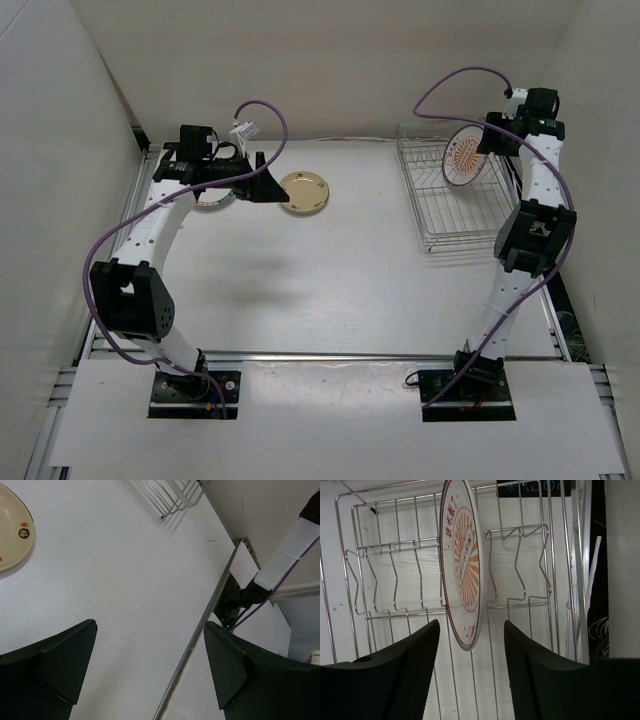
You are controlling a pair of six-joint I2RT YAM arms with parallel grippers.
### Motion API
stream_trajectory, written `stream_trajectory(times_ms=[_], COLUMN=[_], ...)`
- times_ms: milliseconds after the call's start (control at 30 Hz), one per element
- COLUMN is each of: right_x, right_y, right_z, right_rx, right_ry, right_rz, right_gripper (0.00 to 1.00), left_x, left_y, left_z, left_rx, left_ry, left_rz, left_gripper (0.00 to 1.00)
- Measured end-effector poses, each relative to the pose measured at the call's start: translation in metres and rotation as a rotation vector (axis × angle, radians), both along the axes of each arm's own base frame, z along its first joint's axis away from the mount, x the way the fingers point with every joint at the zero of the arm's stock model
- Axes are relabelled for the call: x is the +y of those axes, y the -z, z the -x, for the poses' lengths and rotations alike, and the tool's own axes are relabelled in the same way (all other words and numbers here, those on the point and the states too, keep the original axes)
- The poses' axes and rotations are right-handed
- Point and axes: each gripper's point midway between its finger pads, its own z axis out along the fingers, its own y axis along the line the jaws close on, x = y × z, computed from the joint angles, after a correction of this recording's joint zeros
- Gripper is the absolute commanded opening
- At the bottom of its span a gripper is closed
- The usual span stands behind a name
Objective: Unload the plates from the dish rack
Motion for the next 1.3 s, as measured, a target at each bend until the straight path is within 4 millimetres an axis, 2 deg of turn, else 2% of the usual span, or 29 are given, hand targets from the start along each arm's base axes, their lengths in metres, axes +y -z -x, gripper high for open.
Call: stream_trajectory(times_ms=[33,233,267,333,500,600,900,967,1067,1167,1300], right_x=[0.001,0.009,0.011,0.016,0.025,0.012,0.016,0.015,0.011,0.009,0.017], right_y=[-0.001,0.004,0.007,0.012,0.018,0.021,0.017,0.009,-0.017,-0.058,-0.105], right_z=[-0.002,-0.01,-0.012,-0.015,-0.019,-0.02,-0.018,-0.016,-0.01,0.001,0.03], right_rx=[-0.005,-0.011,-0.008,-0.002,0.006,0.012,0.014,0.003,-0.032,-0.094,-0.161], right_ry=[0.0,-0.009,-0.013,-0.021,-0.036,0.008,0.013,0.026,0.066,0.119,0.144], right_rz=[-0.001,-0.01,-0.011,-0.012,-0.003,0.045,0.035,0.047,0.08,0.127,0.151], right_gripper=[0.54,0.53,0.48,0.45,0.0,0.0,0.0,0.0,0.0,0.0,0.0], left_x=[0.0,0.003,0.004,0.004,0.005,0.006,0.007,0.007,0.007,0.008,0.01], left_y=[0.004,0.014,0.015,0.016,0.018,0.019,0.02,0.02,0.018,0.012,-0.004], left_z=[0.002,0.004,0.004,0.004,0.003,0.002,0.001,0.001,0.002,0.006,0.015], left_rx=[0.009,0.027,0.025,0.021,0.014,0.01,0.005,0.005,0.0,-0.016,-0.06], left_ry=[0.002,-0.002,-0.004,-0.004,-0.006,-0.01,-0.011,-0.011,-0.012,-0.013,-0.019], left_rz=[-0.004,-0.031,-0.035,-0.04,-0.051,-0.059,-0.065,-0.065,-0.065,-0.063,-0.062], left_gripper=[1.0,1.0,1.0,1.0,1.0,1.0,1.0,1.0,1.0,1.0,1.0])
